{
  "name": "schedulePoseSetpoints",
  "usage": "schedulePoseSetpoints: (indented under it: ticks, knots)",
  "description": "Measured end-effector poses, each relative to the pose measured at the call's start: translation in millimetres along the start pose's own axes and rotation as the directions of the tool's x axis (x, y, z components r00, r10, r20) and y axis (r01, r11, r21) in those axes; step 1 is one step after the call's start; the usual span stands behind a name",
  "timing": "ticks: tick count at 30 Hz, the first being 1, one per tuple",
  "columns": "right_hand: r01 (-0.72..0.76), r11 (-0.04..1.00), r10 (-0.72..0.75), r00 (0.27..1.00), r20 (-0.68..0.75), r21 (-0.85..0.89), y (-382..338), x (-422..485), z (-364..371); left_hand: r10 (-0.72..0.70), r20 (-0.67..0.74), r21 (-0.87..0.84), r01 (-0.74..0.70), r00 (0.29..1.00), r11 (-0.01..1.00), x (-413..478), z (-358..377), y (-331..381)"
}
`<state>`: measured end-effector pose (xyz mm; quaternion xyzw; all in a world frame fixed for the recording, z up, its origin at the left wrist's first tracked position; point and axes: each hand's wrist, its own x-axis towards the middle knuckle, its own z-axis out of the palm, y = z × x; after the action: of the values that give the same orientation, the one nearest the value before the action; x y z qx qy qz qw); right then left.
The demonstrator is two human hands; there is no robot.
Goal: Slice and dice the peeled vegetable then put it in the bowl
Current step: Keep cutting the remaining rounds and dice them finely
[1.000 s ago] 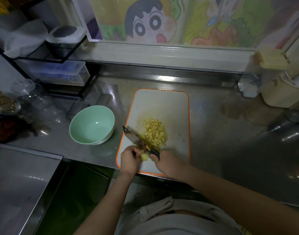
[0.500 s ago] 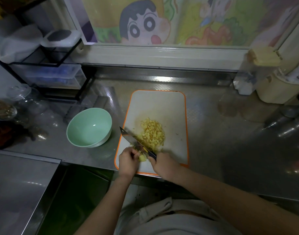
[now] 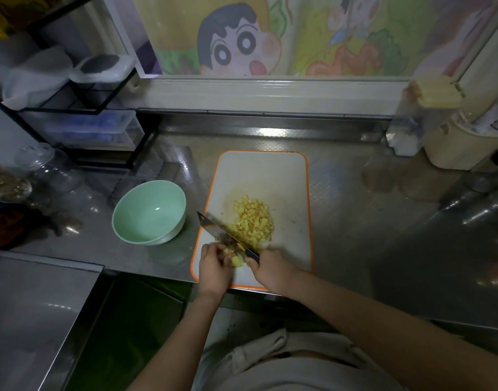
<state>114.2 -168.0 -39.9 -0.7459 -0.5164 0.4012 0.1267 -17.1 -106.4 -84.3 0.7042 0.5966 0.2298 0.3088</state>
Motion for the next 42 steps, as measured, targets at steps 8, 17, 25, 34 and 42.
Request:
schedulePoseSetpoints:
  ticks: [8,17,25,34,42]
  knots:
    - [0.005,0.993,-0.001,0.999,-0.039,0.114,15,-2,6,0.035,0.013,0.007,-0.035,0.999,0.999,-3,-3,2]
    - [0.03,0.988,-0.024,0.999,-0.046,0.15,4,-1,-3,0.017,0.034,0.044,-0.019,0.999,0.999,-1,-5,5]
    - [0.018,0.999,-0.017,0.999,-0.034,0.037,-1,0,1,-0.116,0.003,0.009,0.116,0.993,0.993,8,-3,6]
    - [-0.033,0.999,0.033,0.999,-0.016,-0.006,-6,2,3,-0.121,0.013,0.056,0.12,0.993,0.991,13,-4,3]
    - [-0.011,0.998,0.008,0.999,-0.044,-0.064,-6,4,10,-0.073,0.024,0.048,0.072,0.997,0.996,12,-4,4]
